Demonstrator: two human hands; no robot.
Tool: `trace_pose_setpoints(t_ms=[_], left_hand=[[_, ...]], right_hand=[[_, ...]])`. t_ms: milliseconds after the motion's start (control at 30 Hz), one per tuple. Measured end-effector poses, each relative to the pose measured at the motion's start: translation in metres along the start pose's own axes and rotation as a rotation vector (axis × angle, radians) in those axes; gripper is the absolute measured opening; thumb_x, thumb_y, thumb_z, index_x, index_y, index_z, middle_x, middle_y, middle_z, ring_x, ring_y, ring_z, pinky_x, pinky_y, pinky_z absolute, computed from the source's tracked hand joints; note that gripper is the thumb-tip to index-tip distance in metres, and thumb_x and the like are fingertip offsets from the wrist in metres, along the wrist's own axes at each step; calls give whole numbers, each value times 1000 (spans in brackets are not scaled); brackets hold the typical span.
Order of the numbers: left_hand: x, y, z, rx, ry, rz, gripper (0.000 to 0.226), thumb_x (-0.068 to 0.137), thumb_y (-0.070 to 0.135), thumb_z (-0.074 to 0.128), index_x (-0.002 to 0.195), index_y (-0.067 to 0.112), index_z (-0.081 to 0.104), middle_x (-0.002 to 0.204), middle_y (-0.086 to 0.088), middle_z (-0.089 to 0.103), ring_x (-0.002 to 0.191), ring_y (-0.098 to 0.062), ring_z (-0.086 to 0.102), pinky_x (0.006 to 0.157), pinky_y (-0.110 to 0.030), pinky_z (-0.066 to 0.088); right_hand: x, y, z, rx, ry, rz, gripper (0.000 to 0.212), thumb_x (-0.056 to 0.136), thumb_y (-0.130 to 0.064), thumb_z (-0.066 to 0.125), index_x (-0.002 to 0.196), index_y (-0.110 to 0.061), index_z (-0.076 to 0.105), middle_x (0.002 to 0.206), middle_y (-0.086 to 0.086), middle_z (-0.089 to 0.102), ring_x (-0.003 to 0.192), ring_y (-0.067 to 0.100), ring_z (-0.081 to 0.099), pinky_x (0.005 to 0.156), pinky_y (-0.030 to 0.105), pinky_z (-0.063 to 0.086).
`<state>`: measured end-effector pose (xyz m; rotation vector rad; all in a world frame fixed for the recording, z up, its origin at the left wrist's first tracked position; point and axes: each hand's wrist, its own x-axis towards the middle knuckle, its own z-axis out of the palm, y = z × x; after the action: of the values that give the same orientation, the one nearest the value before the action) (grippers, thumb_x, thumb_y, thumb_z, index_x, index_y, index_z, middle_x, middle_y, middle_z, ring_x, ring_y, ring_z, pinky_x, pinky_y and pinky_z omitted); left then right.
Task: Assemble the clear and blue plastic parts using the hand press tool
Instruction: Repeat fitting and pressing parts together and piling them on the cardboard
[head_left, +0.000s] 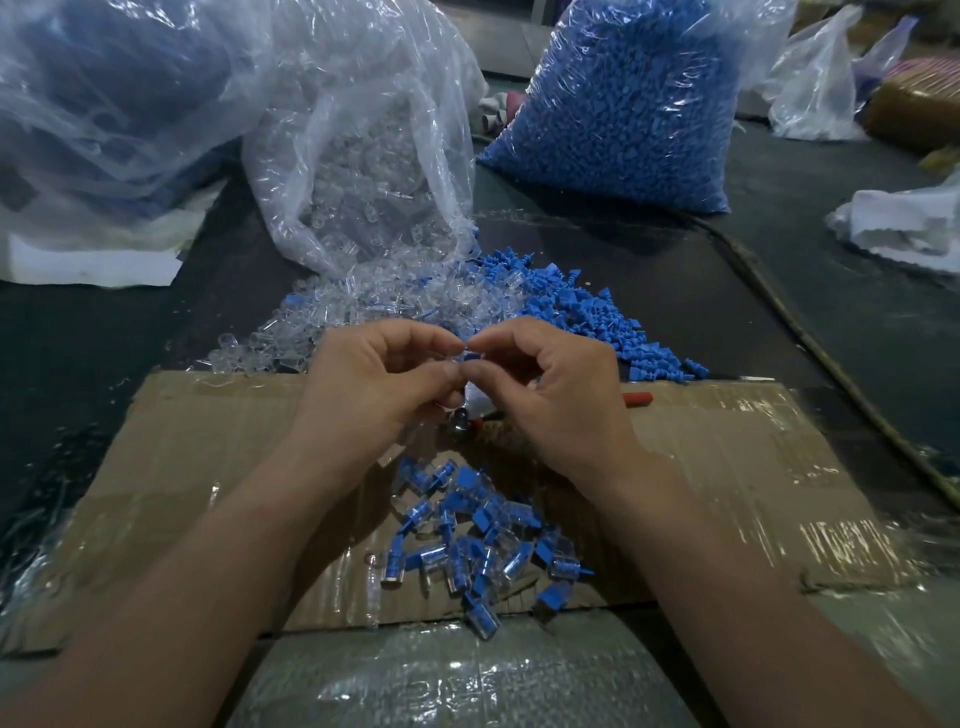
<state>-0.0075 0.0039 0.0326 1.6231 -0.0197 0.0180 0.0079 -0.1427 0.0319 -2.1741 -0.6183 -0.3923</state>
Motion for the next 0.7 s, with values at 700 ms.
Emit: trace_pose_setpoints(t_ms=[700], left_hand=[[4, -2, -5, -231, -93, -119, 14, 55, 11, 66, 67, 6, 63, 55, -8, 65, 44, -13, 60, 42, -17, 49]], right_hand=[[-1, 9, -5, 285, -99, -14, 29, 74, -7, 71, 99, -20, 62, 85, -17, 62, 80, 2, 62, 74, 15, 51]])
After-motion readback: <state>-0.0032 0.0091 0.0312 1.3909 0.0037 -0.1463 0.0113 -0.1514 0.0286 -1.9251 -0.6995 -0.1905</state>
